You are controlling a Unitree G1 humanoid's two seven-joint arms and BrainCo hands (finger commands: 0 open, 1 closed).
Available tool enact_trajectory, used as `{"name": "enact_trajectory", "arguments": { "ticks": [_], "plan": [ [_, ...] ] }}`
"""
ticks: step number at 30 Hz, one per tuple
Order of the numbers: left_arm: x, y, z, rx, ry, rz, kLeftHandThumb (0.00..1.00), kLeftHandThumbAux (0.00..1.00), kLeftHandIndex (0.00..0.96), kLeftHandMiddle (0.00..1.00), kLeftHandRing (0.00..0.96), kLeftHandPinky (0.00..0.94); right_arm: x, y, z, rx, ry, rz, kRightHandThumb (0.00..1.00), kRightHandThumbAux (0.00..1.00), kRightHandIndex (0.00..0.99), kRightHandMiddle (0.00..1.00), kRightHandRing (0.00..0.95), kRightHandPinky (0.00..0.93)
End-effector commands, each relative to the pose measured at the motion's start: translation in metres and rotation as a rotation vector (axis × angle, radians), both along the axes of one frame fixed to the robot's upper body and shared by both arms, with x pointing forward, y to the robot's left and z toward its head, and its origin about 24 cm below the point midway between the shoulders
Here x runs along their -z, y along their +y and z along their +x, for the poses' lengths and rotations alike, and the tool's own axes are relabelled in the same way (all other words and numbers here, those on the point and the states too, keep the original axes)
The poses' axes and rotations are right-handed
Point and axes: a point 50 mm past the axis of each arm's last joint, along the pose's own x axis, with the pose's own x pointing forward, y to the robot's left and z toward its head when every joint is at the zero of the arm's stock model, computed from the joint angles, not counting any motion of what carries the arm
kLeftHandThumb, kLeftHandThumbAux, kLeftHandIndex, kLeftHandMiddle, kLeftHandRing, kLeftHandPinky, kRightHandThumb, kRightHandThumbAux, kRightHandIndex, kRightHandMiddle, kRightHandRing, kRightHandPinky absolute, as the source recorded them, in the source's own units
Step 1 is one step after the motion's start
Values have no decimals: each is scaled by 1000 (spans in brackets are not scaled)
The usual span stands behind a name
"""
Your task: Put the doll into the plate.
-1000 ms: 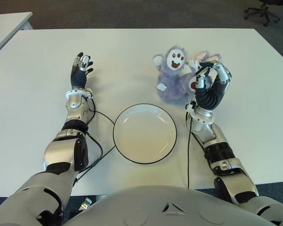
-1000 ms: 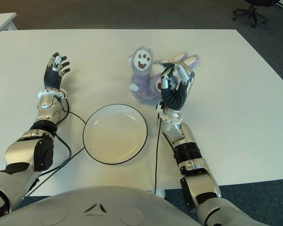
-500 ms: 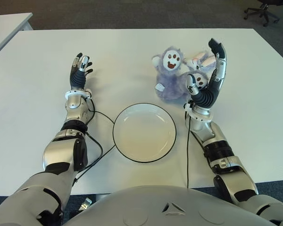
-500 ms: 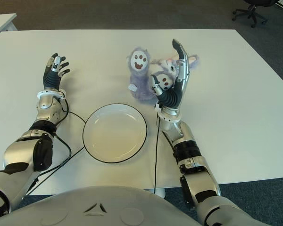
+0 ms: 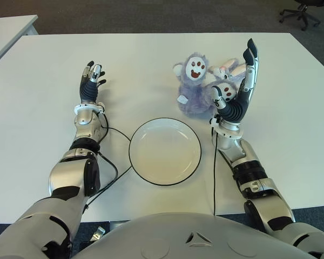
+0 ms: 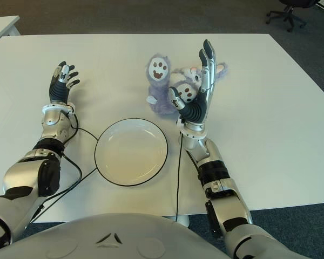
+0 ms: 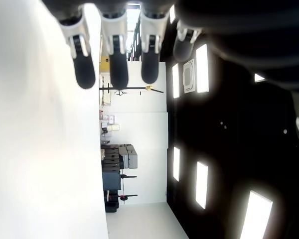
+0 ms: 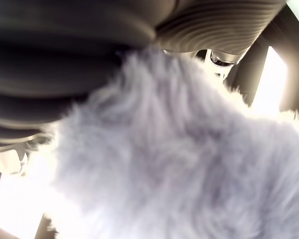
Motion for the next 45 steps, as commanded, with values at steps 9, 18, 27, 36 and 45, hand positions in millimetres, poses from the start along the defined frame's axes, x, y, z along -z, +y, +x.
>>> {"name": "enact_trajectory", "arguments": {
  "ticks": [9, 18, 27, 36, 45],
  "plan": [
    [48, -3, -31, 5, 174, -49, 0, 335, 30, 176, 188, 199, 78, -2, -34, 61, 385, 39, 388, 350, 16, 48, 15, 24],
    [49, -4, -31, -3, 177, -57, 0, 337, 50, 180, 192, 204, 83, 0, -36, 58, 405, 37, 380, 354, 1, 26, 1, 10],
    [49, -4, -32, -4, 177, -59, 0, 331, 57, 185, 196, 208, 105, 13, -43, 61, 525, 21, 399, 340, 0, 0, 0, 0],
    [49, -4, -33, -5, 171, -62, 0, 332, 53, 189, 215, 257, 133, 17, -43, 38, 703, 51, 430, 316, 0, 8, 0, 0],
    [50, -4, -34, -9, 167, -64, 0, 331, 39, 182, 202, 213, 147, 20, -47, 42, 795, 66, 426, 290, 0, 8, 0, 0]
  ]
}}
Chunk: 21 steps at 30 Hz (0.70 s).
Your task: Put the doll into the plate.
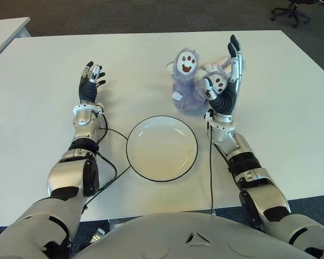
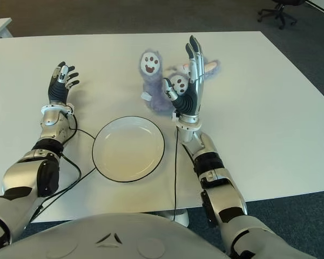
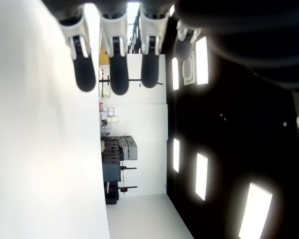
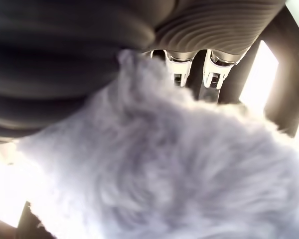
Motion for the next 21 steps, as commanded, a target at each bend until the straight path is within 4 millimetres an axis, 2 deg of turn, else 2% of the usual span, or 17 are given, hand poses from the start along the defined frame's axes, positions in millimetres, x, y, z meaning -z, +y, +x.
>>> {"name": "enact_trajectory", "arguments": {
  "ticks": [1, 7, 21],
  "plan": [
    [51, -6, -33, -9, 174, -73, 0, 331, 38, 182, 201, 208, 141, 9, -73, 85, 693, 98, 427, 289, 0, 7, 0, 1],
    [52, -6, -35, -8, 170, -66, 0, 333, 27, 175, 184, 167, 148, 11, -80, 77, 735, 120, 459, 283, 0, 2, 0, 6],
    [52, -6, -35, -4, 167, -63, 0, 327, 28, 174, 179, 148, 157, 15, -89, 47, 792, 131, 448, 279, 0, 2, 0, 13]
  ]
}}
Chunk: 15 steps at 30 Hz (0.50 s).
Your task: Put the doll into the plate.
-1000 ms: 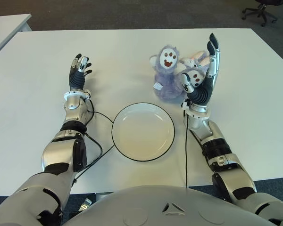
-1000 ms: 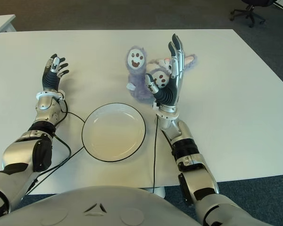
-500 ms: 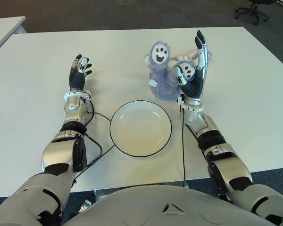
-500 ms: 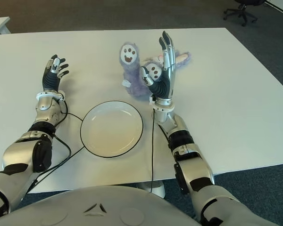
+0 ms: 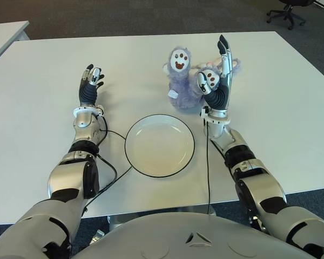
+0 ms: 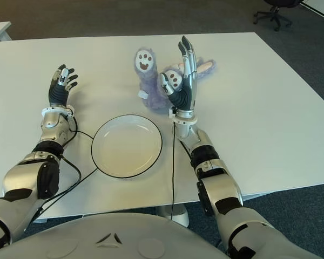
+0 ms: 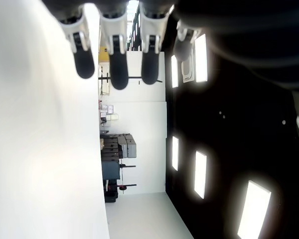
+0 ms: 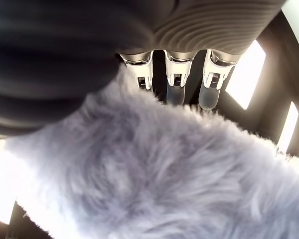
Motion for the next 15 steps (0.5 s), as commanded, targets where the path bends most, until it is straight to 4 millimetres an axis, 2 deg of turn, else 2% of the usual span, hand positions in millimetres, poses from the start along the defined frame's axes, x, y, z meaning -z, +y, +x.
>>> {"name": "enact_trajectory", "arguments": {
  "ticks": [1, 9, 15],
  "plan": [
    [47, -7, -31, -1, 156, -64, 0, 326, 32, 177, 181, 162, 150, 10, -104, 71, 720, 117, 445, 281, 0, 6, 0, 15],
    [47, -7, -31, -7, 155, -68, 0, 324, 45, 190, 200, 214, 153, 12, -108, 38, 747, 124, 437, 286, 0, 20, 0, 20],
    [47, -7, -32, -8, 154, -70, 0, 332, 44, 184, 201, 217, 154, 14, -111, 16, 759, 129, 443, 280, 0, 31, 6, 42]
  ]
}}
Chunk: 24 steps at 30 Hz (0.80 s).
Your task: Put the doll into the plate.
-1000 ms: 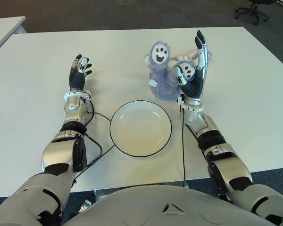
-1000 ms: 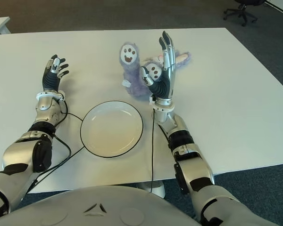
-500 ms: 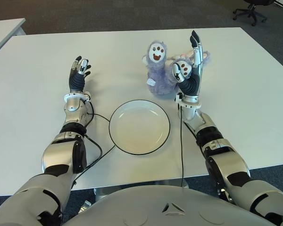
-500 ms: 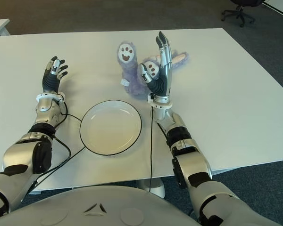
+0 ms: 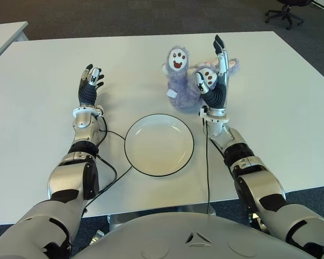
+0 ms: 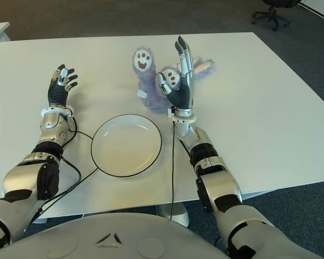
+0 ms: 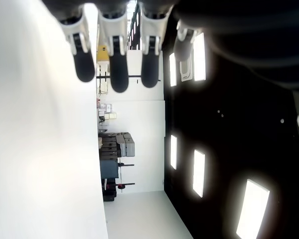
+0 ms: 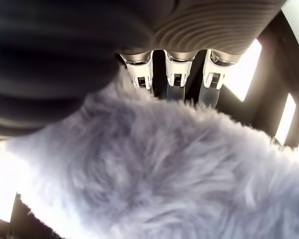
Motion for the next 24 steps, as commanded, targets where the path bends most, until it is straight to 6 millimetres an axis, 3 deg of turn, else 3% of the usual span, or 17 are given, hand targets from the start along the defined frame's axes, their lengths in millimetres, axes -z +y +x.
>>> {"name": "enact_trajectory", "arguments": {
  "ticks": [1, 14, 24],
  "plan": [
    [48, -8, -31, -8, 159, -73, 0, 332, 45, 183, 200, 213, 153, 11, -114, 64, 737, 125, 444, 277, 0, 33, 8, 45],
    [48, -8, -31, -7, 158, -79, 0, 324, 44, 187, 208, 232, 153, 13, -116, 17, 728, 83, 461, 262, 23, 71, 59, 106],
    [48, -9, -31, -6, 165, -73, 0, 324, 48, 193, 211, 233, 156, 13, -119, -25, 735, 44, 521, 282, 155, 208, 223, 312]
  ]
}}
